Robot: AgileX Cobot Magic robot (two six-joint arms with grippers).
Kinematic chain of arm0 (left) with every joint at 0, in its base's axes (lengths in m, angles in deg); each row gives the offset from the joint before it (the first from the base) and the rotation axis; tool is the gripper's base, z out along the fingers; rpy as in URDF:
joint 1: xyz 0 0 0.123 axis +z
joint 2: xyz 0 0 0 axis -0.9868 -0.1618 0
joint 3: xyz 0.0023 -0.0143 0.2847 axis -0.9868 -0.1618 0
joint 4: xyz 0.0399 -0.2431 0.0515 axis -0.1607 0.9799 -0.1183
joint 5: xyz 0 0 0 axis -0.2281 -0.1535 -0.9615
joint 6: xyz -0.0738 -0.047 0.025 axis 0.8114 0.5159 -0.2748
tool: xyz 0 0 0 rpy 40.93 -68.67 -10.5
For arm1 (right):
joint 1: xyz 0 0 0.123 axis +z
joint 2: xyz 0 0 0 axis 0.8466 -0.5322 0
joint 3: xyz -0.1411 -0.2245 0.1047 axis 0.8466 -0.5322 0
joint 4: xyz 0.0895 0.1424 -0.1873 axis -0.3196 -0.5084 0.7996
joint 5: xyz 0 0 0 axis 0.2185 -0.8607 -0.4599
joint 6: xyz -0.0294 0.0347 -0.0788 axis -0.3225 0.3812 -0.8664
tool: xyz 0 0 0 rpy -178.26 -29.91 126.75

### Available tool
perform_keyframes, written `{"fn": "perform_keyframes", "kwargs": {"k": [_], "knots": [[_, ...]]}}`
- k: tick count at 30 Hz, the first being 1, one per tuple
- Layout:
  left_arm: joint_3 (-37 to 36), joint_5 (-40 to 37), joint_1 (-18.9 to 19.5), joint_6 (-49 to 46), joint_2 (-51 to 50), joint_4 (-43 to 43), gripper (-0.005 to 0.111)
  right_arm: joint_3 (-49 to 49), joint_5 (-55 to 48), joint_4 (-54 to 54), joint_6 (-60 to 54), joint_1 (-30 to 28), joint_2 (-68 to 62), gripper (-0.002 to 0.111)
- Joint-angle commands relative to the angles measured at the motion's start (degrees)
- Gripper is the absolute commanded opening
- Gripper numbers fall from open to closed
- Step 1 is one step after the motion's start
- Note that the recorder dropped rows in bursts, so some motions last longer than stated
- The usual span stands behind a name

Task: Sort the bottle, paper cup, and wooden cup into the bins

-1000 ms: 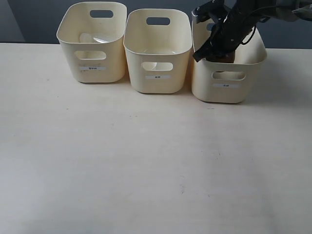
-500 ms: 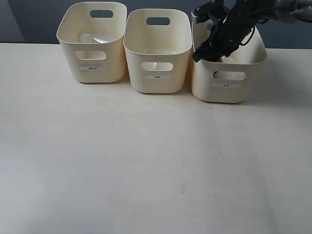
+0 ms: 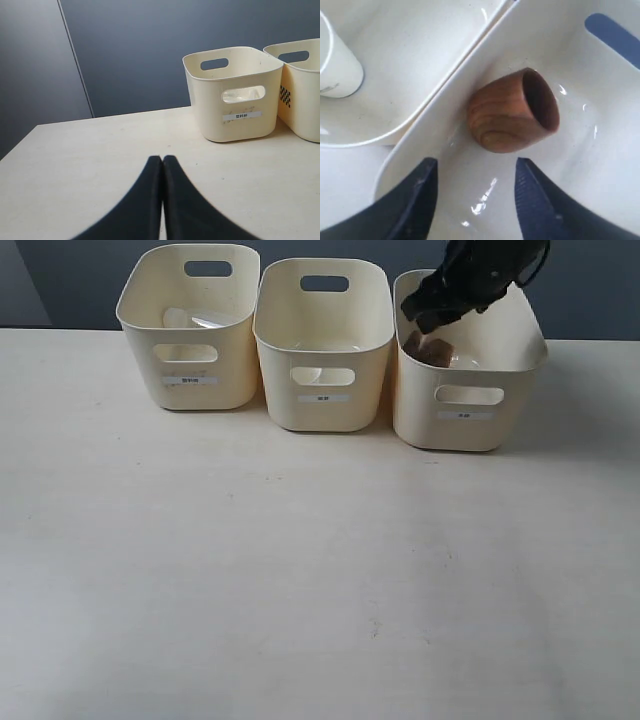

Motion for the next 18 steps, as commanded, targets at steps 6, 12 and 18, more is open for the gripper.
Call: {"fn": "perform_keyframes", "kwargs": {"k": [6,12,18], "knots": [[-0.1,0.4,0.0,0.1,0.3,0.0,0.0,0.1,-14.5,-0.5,0.6,-0.2,10.4,0.029],[-0.1,0.4,0.0,0.1,0.3,0.0,0.0,0.1,-20.9,-3.5,0.5,-0.2,19.1,-0.001],[-0.1,0.4,0.0,0.1,0.3,0.0,0.0,-10.3,-20.9,-0.9,1.2,-0.2,33.4,-0.001]]}}
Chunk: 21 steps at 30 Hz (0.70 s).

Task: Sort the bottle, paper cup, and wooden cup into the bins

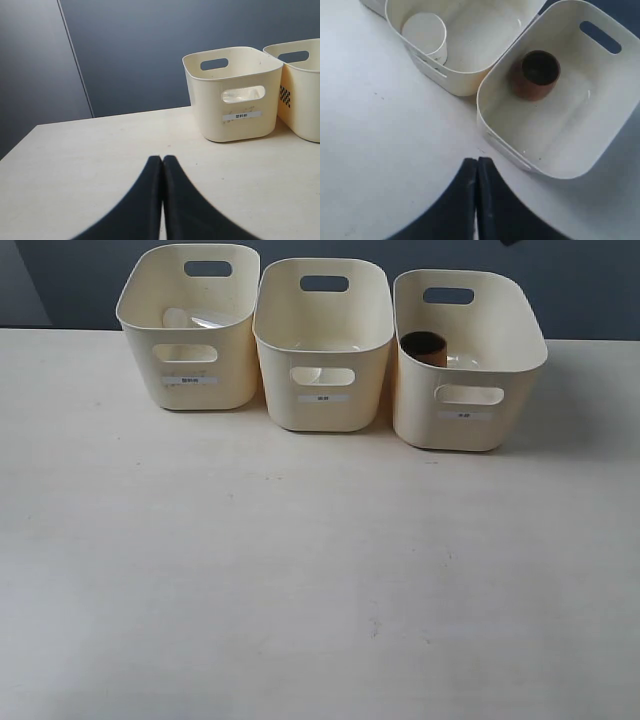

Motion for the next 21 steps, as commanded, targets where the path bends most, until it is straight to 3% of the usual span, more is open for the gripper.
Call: {"fn": "perform_keyframes", "kwargs": {"k": [1,12,21], "knots": [[-0.1,0.4,0.0,0.1,0.3,0.0,0.0,-9.6,-0.6,4.4,1.5,-0.2,10.6,-0.001],[-0.1,0.4,0.0,0.1,0.3,0.0,0.0,-44.1,25.3,1.9,3.0,-0.2,52.0,-0.001],[-0.1,0.4,0.0,0.1,0.3,0.0,0.0,-48.7,24.5,-4.9,6.4,-0.2,67.8,-0.001]]}}
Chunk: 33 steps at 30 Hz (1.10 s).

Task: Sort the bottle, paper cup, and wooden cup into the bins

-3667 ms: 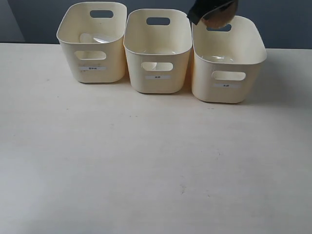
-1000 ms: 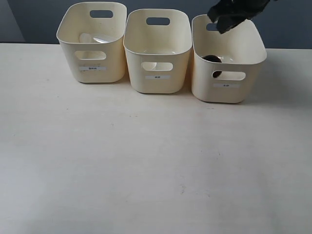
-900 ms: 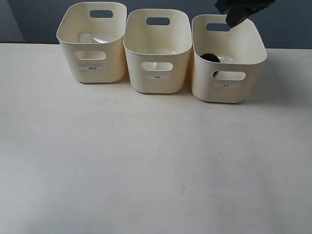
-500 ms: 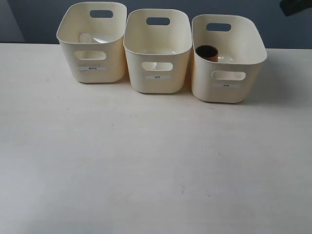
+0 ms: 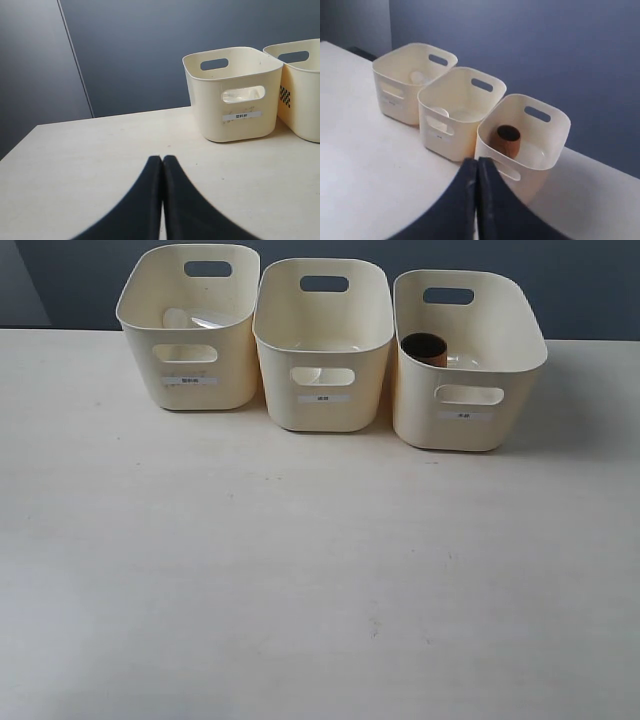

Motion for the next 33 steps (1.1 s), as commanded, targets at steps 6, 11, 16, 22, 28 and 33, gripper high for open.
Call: {"fn": "perform_keyframes", "kwargs": {"k": [6,11,16,22,28,33], "knots": [[-0.1,0.4,0.0,0.1,0.3,0.0,0.0,-0.6,-0.7,-2.2,4.9,-0.2,8.3,-0.001],[-0.1,0.4,0.0,0.1,0.3,0.0,0.0,-0.6,-0.2,-5.8,5.4,-0.2,9.5,-0.001],[-0.1,0.4,0.0,0.1,0.3,0.0,0.0,-1.1,2.0,-4.0,5.4,-0.2,9.5,-0.001],[-0.1,0.4,0.0,0.1,0.3,0.0,0.0,-4.0,7.6,-1.3,5.0,-0.3,11.3,-0.001],[-0.1,0.4,0.0,0.1,0.3,0.0,0.0,-21.0,26.8,-3.9,3.9,-5.9,17.9,-0.001],[-0.1,0.4,0.0,0.1,0.3,0.0,0.0,-33.3,35.0,-10.0,-1.5,-12.6,24.2,-0.001]]}}
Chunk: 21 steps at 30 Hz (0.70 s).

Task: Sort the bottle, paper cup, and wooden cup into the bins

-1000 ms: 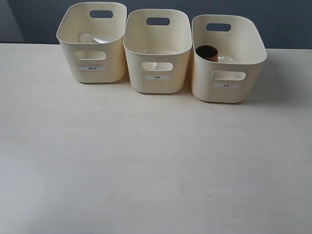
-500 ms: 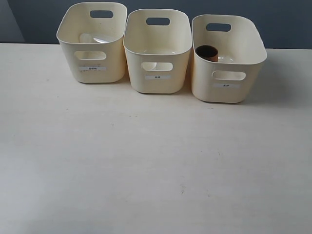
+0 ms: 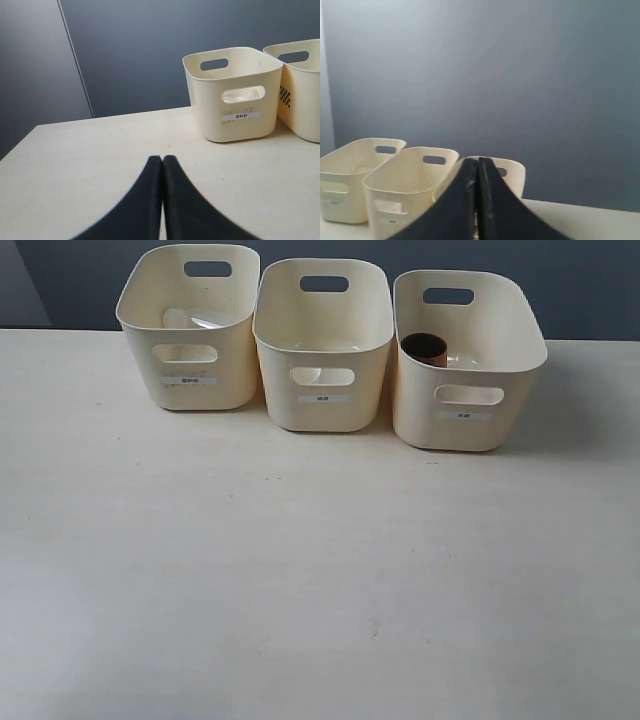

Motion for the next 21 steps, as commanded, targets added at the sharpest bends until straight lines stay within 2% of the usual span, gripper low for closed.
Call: {"fn": "perform_keyframes", "kwargs": {"k": [1,6,14,21], "knots": [[-0.1,0.4,0.0,0.1,0.3,0.0,0.0,-9.1,6.2,-3.6,-4.6,-6.3,5.7,-0.001],[-0.1,0.4,0.0,0.1,0.3,0.0,0.0,-16.2,7.2,-3.7,-8.1,-11.9,8.0,-0.001],[-0.1,0.4,0.0,0.1,0.3,0.0,0.0,-23.7,11.1,-4.1,-8.3,-12.5,8.0,-0.001],[-0.1,0.4,0.0,0.1,0.3,0.0,0.0,-24.7,9.8,-4.2,-9.2,-12.5,8.0,-0.001]]}}
